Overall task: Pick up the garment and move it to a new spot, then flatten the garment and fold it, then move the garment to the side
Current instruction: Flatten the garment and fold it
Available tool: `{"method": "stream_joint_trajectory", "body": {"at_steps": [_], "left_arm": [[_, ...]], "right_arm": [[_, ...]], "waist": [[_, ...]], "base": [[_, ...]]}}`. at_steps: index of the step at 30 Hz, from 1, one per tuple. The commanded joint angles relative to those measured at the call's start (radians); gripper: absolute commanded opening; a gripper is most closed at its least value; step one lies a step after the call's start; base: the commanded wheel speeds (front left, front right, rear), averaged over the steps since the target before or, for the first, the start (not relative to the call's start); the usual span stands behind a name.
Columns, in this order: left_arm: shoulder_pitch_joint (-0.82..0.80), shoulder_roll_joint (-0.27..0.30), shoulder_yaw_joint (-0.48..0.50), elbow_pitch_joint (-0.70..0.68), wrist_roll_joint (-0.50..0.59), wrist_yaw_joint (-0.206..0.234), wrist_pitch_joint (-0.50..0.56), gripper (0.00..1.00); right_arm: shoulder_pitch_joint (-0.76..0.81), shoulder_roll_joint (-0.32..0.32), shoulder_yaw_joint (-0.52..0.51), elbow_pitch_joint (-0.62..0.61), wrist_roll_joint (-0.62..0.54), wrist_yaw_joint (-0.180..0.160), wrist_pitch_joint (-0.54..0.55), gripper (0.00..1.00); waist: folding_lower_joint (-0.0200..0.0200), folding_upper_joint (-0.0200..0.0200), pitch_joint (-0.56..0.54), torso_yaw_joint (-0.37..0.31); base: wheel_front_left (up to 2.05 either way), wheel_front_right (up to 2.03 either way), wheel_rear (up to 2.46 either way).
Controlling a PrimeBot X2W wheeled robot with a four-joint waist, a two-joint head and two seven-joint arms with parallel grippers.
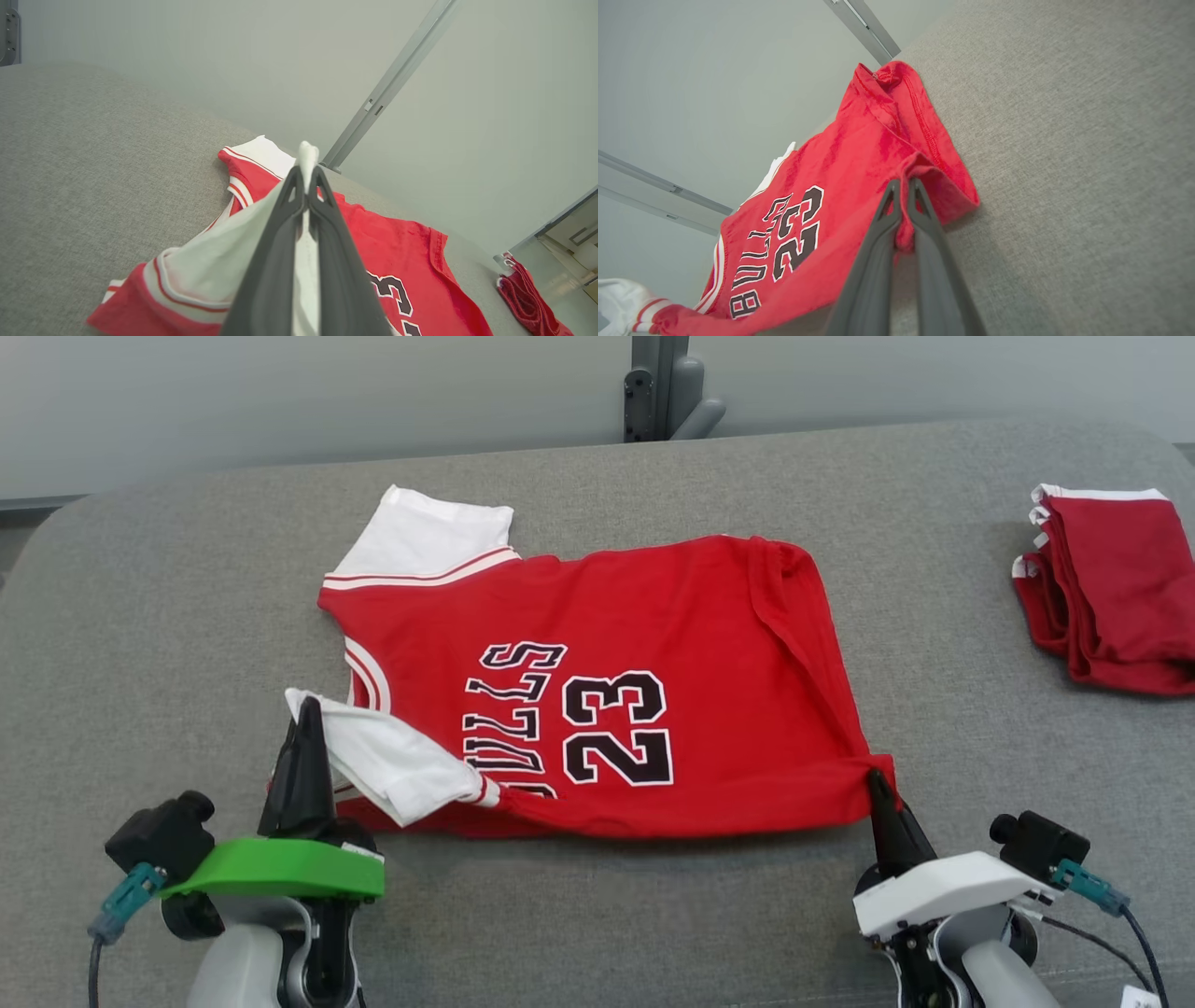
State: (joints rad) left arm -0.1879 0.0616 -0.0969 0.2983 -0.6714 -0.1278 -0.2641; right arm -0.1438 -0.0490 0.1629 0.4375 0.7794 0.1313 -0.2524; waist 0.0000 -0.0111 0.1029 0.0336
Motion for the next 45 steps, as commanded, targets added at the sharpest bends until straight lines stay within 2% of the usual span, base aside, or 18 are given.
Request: {"method": "stream_joint_trajectory", "body": {"at_steps": [1, 10, 18, 19, 20, 21, 22, 23, 24, 30, 35, 45], "left_arm": [[-0.027, 0.008, 0.007, 0.016, 0.004, -0.004, 0.0, 0.0], [-0.15, 0.01, 0.0, 0.172, 0.026, -0.003, 0.0, 0.0], [-0.219, 0.004, -0.011, 0.242, 0.039, -0.004, 0.0, 0.0], [-0.228, 0.003, -0.011, 0.248, 0.04, -0.004, 0.0, 0.0], [-0.235, 0.002, -0.01, 0.254, 0.041, -0.004, 0.0, 0.02], [-0.243, 0.001, -0.01, 0.26, 0.044, -0.004, 0.0, 0.19], [-0.25, 0.001, -0.009, 0.265, 0.046, -0.004, 0.0, 0.4], [-0.257, 0.0, -0.008, 0.268, 0.047, -0.004, 0.0, 0.78], [-0.263, -0.001, -0.007, 0.269, 0.05, -0.004, 0.0, 1.0], [-0.276, -0.005, -0.005, 0.261, 0.04, -0.003, 0.0, 1.0], [-0.231, -0.007, 0.014, 0.206, 0.025, -0.003, 0.0, 1.0], [-0.054, -0.009, 0.087, 0.089, 0.009, -0.003, 0.0, 1.0]], "right_arm": [[-0.023, -0.003, 0.0, 0.012, 0.008, -0.001, -0.001, 0.0], [-0.183, -0.003, 0.035, 0.181, 0.028, -0.001, 0.001, 0.0], [-0.267, -0.003, 0.051, 0.263, 0.047, -0.001, -0.01, 0.0], [-0.274, -0.003, 0.053, 0.268, 0.054, -0.001, -0.011, 0.03], [-0.28, -0.003, 0.055, 0.272, 0.058, -0.001, -0.012, 0.3], [-0.286, -0.003, 0.057, 0.275, 0.063, -0.001, -0.013, 0.47], [-0.292, -0.003, 0.059, 0.277, 0.07, -0.001, -0.013, 0.8], [-0.298, -0.003, 0.059, 0.277, 0.078, -0.001, -0.013, 1.0], [-0.304, -0.003, 0.06, 0.276, 0.084, -0.001, -0.013, 1.0], [-0.32, -0.003, 0.051, 0.23, 0.118, -0.001, -0.013, 1.0], [-0.329, -0.003, -0.002, 0.159, 0.107, -0.001, -0.013, 1.0], [-0.235, -0.003, -0.114, -0.022, -0.045, -0.001, -0.013, 1.0]], "waist": [[0.0, 0.0111, 0.017, -0.014], [0.0, 0.0111, 0.067, -0.03], [0.0, 0.0111, 0.099, -0.03], [0.0, 0.0111, 0.102, -0.03], [0.0, 0.0111, 0.104, -0.03], [0.0, 0.0111, 0.106, -0.029], [0.0, 0.0111, 0.108, -0.029], [0.0, 0.0111, 0.109, -0.028], [0.0, 0.0111, 0.11, -0.028], [0.0, 0.0111, 0.114, -0.029], [0.0, 0.0111, 0.112, -0.025], [0.0, 0.0111, 0.082, -0.007]], "base": [[0.0, 0.0, 0.0], [0.0, 0.0, 0.0], [0.0, 0.0, 0.0], [0.0, 0.0, 0.0], [0.0, 0.0, 0.0], [0.0, 0.0, 0.0], [0.0, 0.0, 0.0], [0.0, 0.0, 0.0], [0.0, 0.0, 0.0], [0.0, 0.0, 0.0], [0.0, 0.0, 0.0], [0.0, 0.0, 0.0]]}}
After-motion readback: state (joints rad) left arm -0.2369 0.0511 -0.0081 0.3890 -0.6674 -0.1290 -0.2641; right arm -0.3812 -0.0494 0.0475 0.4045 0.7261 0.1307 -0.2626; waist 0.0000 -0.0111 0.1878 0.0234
